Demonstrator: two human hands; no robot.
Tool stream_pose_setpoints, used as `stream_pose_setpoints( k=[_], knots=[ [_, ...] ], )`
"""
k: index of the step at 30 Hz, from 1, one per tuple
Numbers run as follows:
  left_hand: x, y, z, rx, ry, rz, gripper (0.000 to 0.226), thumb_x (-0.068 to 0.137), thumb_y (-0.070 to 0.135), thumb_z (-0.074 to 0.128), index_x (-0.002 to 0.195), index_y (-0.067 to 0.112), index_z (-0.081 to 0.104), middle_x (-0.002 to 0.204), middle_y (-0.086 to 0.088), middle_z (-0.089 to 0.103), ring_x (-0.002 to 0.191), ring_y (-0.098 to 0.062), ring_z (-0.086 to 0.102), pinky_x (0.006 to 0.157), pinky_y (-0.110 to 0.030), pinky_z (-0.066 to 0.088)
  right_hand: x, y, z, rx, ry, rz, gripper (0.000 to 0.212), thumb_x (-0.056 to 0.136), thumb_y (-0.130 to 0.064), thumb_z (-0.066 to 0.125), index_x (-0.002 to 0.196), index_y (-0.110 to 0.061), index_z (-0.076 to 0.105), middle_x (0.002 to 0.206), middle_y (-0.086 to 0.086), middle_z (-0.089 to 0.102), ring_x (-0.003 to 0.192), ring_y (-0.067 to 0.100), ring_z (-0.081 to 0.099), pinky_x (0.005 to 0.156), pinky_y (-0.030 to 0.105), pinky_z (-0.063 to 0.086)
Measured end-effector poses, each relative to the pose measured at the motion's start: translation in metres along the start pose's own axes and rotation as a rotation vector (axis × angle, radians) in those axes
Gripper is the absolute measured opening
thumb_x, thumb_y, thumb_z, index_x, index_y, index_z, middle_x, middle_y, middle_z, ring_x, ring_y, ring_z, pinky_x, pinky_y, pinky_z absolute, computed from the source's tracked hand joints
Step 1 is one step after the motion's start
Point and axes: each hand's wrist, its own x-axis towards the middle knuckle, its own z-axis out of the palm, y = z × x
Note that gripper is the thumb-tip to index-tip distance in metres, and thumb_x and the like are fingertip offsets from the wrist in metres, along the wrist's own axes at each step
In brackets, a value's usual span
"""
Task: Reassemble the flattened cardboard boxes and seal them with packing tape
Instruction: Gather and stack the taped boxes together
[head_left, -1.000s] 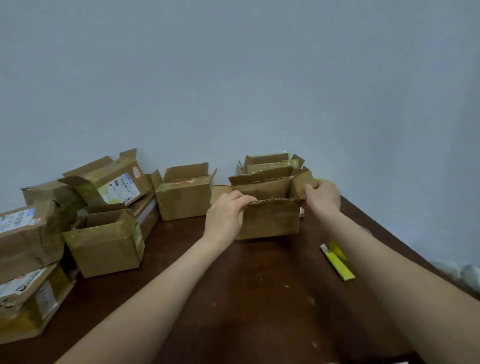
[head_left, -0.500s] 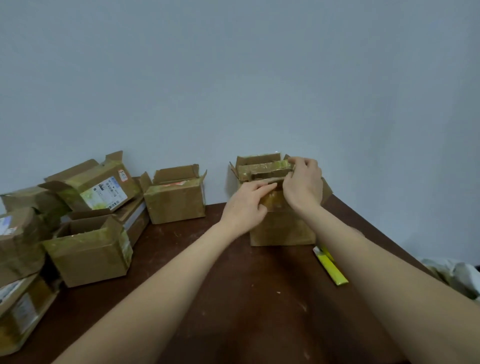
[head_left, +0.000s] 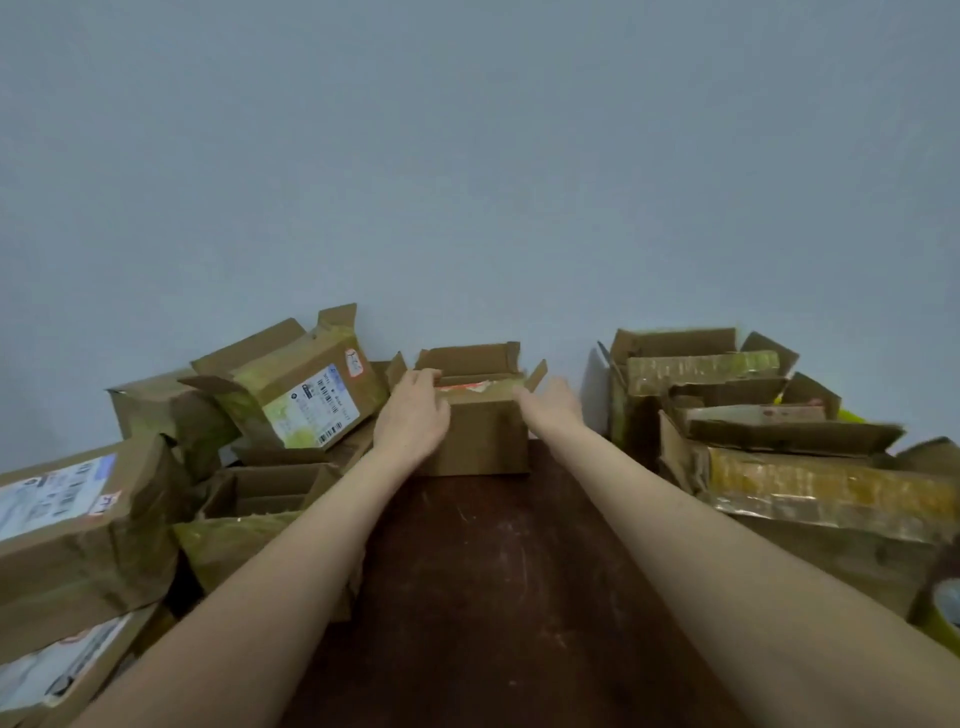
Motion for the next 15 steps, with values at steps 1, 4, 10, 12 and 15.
stream_pose_setpoints(
  k=[1, 4, 10, 12, 15],
  knots=[
    [0.012, -0.003, 0.002, 0.021, -0.046, 0.030, 0.048, 0.096, 0.020, 0.044, 0.143, 0.011, 0.036, 0.146, -0.009, 0.039, 0.132, -0.024, 0.041, 0.106, -0.037, 0.035, 0.012, 0.000, 0.006, 0.030, 0.023, 0.022, 0.057, 0.096, -0.041, 0.050, 0.137, -0.002, 0.042, 0.134, 0.017, 0.052, 0.116, 0.033, 0.054, 0.085, 0.036, 0.046],
    [0.041, -0.005, 0.014, 0.180, -0.248, 0.086, 0.061, 0.097, 0.035, 0.041, 0.151, 0.015, 0.019, 0.153, -0.011, 0.031, 0.138, -0.027, 0.034, 0.110, -0.043, 0.034, 0.039, 0.002, 0.017, 0.042, 0.056, 0.069, 0.054, 0.097, -0.045, 0.045, 0.123, 0.001, 0.054, 0.121, 0.016, 0.061, 0.107, 0.032, 0.059, 0.075, 0.034, 0.044],
    [0.059, -0.010, 0.028, 0.488, -0.361, 0.090, 0.067, 0.096, 0.053, 0.033, 0.151, 0.017, 0.018, 0.153, -0.015, 0.027, 0.139, -0.030, 0.030, 0.114, -0.046, 0.025, 0.051, 0.005, 0.014, -0.126, 0.158, 0.107, 0.028, 0.101, -0.024, 0.042, 0.105, -0.003, 0.060, 0.102, 0.011, 0.060, 0.098, 0.027, 0.062, 0.073, 0.033, 0.049],
    [0.054, -0.007, 0.024, 0.552, -0.277, 0.167, 0.070, 0.089, 0.058, 0.050, 0.144, 0.018, 0.033, 0.141, -0.013, 0.040, 0.127, -0.029, 0.043, 0.101, -0.043, 0.041, 0.046, 0.005, 0.009, -0.153, 0.185, 0.100, 0.031, 0.100, -0.026, 0.044, 0.112, -0.002, 0.061, 0.108, 0.012, 0.064, 0.101, 0.029, 0.063, 0.077, 0.035, 0.052],
    [0.039, 0.002, 0.018, 0.501, -0.127, 0.226, 0.066, 0.078, 0.054, 0.067, 0.130, 0.022, 0.042, 0.120, -0.004, 0.050, 0.109, -0.024, 0.052, 0.074, -0.033, 0.044, 0.035, 0.007, -0.003, -0.166, 0.225, 0.094, 0.027, 0.098, -0.021, 0.046, 0.112, -0.003, 0.060, 0.104, 0.014, 0.068, 0.092, 0.029, 0.067, 0.073, 0.034, 0.056]
  ],
)
